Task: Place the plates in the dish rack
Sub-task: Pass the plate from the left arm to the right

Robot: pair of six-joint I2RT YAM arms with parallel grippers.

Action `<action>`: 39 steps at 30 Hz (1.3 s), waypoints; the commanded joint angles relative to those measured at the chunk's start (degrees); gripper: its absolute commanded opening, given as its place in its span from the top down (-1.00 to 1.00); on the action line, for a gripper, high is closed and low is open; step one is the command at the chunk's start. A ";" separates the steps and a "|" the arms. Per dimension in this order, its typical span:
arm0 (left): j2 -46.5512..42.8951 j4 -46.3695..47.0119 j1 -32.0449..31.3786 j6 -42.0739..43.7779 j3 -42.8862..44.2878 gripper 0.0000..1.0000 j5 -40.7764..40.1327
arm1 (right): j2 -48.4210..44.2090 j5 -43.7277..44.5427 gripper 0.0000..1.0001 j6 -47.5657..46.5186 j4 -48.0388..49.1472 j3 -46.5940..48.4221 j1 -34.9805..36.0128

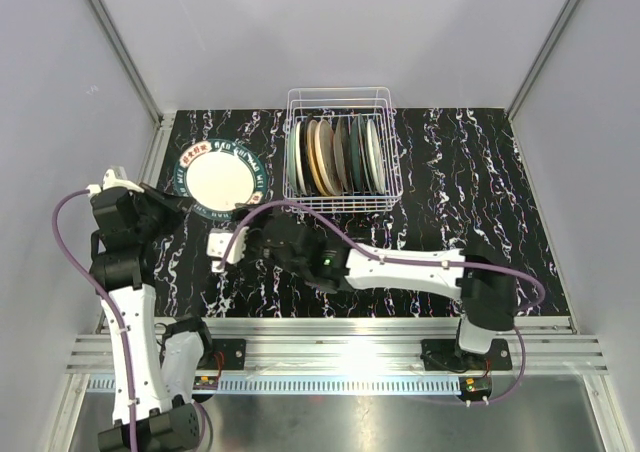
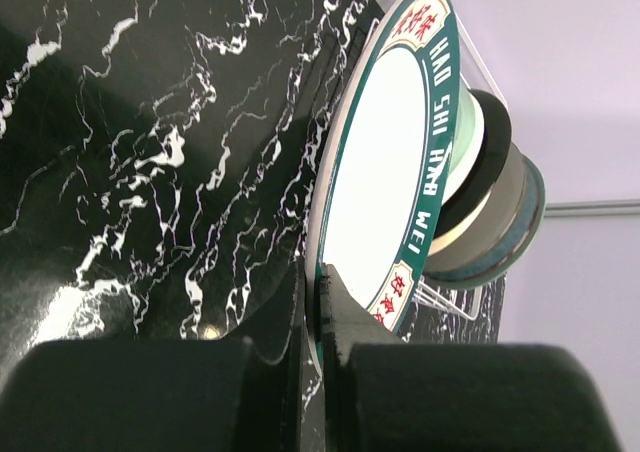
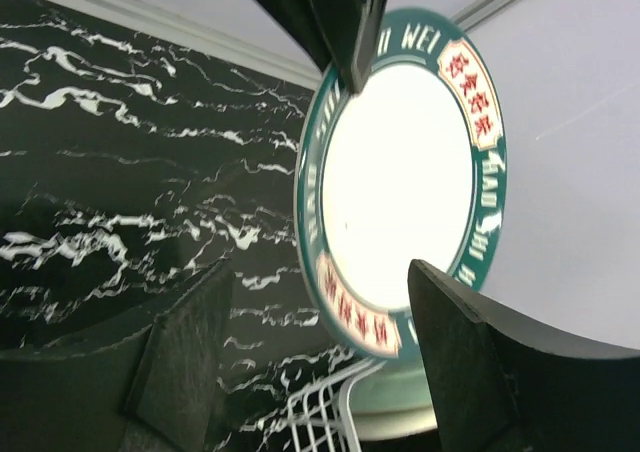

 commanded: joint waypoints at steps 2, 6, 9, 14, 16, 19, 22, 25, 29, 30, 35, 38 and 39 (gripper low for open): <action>-3.08 1.85 -0.67 -2.02 1.38 1.00 4.78 | 6.98 2.36 -0.55 -3.55 3.00 7.24 0.14; -2.73 -0.78 -1.02 0.52 3.83 1.00 5.67 | 9.37 1.57 -0.49 -1.01 4.41 8.65 -0.74; -2.99 -1.75 -2.34 1.58 5.24 1.00 4.35 | 11.38 4.73 -0.23 -1.97 6.86 9.44 -0.83; -3.26 -1.31 -2.69 2.11 4.80 1.00 5.14 | 12.97 9.13 0.35 -4.52 15.74 7.70 -0.74; -3.61 -1.14 -2.78 2.29 4.28 1.00 4.97 | 11.58 7.91 0.46 -3.56 16.97 5.85 -0.83; -4.14 0.79 -2.87 2.29 3.14 0.68 6.10 | 9.64 7.38 0.62 -1.80 19.25 3.65 -0.74; -4.05 2.38 -2.87 1.85 1.91 0.33 7.07 | 7.88 7.20 0.78 -0.31 20.14 2.15 -0.74; -3.61 3.78 -2.87 1.93 0.76 0.14 7.95 | 6.04 7.02 0.93 1.98 21.02 0.92 -0.74; -2.03 5.19 -2.87 2.81 -0.29 0.01 8.31 | 3.31 5.36 0.97 6.45 21.81 -1.27 -0.65; -1.68 5.71 -2.78 2.99 -0.73 -0.09 8.39 | 2.17 5.09 0.97 8.55 21.81 -1.54 -0.65; 1.13 8.00 -2.96 4.13 -1.70 -0.41 9.62 | -1.87 3.25 0.97 15.06 22.26 -4.35 -0.65; 2.27 9.23 -2.87 4.39 -2.14 -0.50 9.80 | -3.72 1.49 0.97 18.58 22.17 -6.10 -0.74; 2.28 10.89 -2.87 4.66 -2.40 -0.54 9.28 | -4.68 0.44 0.97 20.68 21.99 -6.54 -0.74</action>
